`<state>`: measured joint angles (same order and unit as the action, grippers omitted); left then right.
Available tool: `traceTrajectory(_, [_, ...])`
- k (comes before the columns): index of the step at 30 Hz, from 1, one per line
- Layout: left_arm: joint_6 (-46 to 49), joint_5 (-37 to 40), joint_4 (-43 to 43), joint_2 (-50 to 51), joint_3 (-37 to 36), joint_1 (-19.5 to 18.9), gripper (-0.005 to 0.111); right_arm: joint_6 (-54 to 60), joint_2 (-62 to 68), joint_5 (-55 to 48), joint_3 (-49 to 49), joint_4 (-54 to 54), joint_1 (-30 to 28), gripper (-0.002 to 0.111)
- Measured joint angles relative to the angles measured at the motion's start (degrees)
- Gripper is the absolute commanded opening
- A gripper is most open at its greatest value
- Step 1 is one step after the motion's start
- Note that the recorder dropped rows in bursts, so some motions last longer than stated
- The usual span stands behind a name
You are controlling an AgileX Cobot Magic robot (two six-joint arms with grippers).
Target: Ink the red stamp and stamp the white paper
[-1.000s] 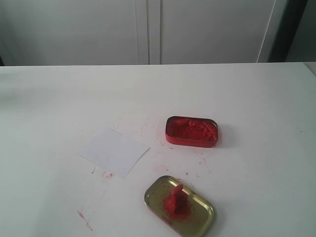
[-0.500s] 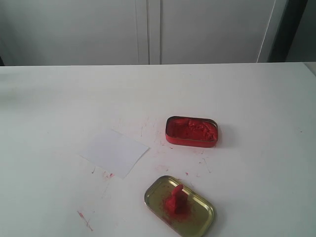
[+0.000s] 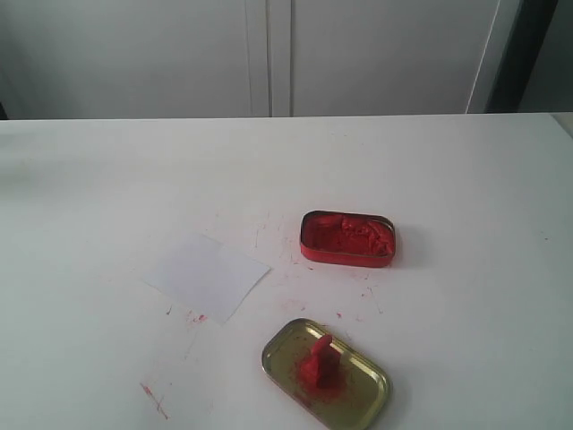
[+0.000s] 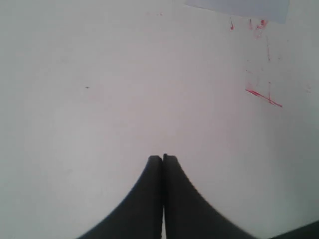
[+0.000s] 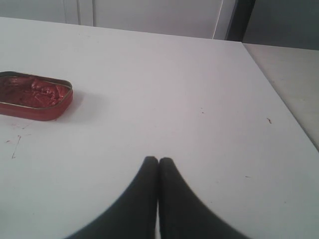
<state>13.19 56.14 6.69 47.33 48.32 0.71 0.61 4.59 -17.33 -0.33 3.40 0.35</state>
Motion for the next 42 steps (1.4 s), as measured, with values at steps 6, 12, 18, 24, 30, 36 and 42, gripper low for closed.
traceTrajectory(6, [1.91, 0.07, 2.67, 6.88, 0.12, 0.46, 0.000, 0.00, 0.00, 0.00, 0.00, 0.00, 0.00, 0.000])
traceTrajectory(12, [0.83, -2.30, 2.99, 11.51, 0.12, 8.40, 0.000, -0.13, 0.00, 0.00, 0.00, 0.00, 0.00, 0.000])
traceTrajectory(18, [-4.08, -4.39, 2.37, 18.19, 2.47, 18.63, 0.000, -0.61, 0.00, 0.00, 0.00, 0.00, 0.00, 0.000])
traceTrajectory(24, [-8.48, -4.63, -0.12, 26.79, 9.46, 26.86, 0.000, -0.61, 0.00, 0.00, 0.00, 0.00, 0.00, 0.000])
traceTrajectory(30, [-10.07, -4.63, -1.80, 35.21, 17.79, 32.87, 0.000, -0.61, 0.00, 0.00, 0.00, 0.00, 0.00, 0.000])
traceTrajectory(36, [-11.00, -2.12, -2.76, 44.42, 26.96, 37.91, 0.000, -0.61, 0.00, 0.00, 0.00, -0.11, 0.00, 0.000])
traceTrajectory(42, [-11.15, 0.10, -3.36, 52.05, 36.27, 41.65, 0.000, -0.61, 0.00, 0.00, 0.00, -0.11, 0.00, 0.000])
